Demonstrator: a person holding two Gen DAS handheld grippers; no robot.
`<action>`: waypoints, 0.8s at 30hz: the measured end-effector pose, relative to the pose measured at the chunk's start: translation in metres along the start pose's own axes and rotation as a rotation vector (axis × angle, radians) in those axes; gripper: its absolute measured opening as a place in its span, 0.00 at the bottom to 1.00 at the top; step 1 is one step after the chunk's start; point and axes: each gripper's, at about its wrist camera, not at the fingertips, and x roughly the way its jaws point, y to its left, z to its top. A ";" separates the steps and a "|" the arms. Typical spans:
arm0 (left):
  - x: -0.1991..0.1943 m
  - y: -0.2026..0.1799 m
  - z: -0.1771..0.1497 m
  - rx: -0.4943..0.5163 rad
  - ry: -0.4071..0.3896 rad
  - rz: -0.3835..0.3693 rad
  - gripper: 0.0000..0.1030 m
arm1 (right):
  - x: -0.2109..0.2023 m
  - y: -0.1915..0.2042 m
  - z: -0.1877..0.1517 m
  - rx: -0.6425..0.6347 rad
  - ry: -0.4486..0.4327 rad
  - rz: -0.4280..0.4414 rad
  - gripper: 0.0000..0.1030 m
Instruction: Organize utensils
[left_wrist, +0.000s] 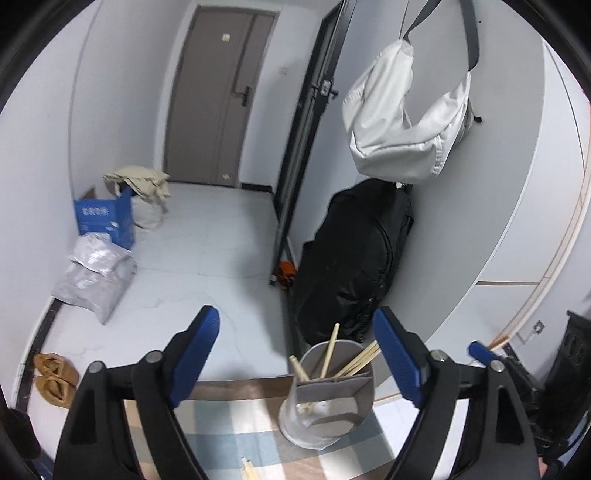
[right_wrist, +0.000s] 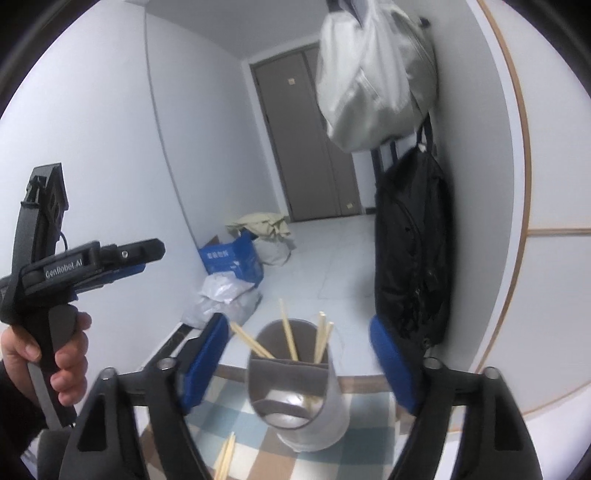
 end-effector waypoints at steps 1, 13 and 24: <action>-0.008 -0.002 -0.003 0.001 -0.018 0.018 0.81 | -0.007 0.006 0.000 -0.009 -0.017 0.005 0.84; -0.051 -0.006 -0.035 0.037 -0.087 0.151 0.95 | -0.052 0.063 -0.019 -0.088 -0.115 0.072 1.00; -0.061 0.006 -0.080 0.023 -0.083 0.188 0.99 | -0.050 0.087 -0.060 -0.098 -0.071 0.108 1.00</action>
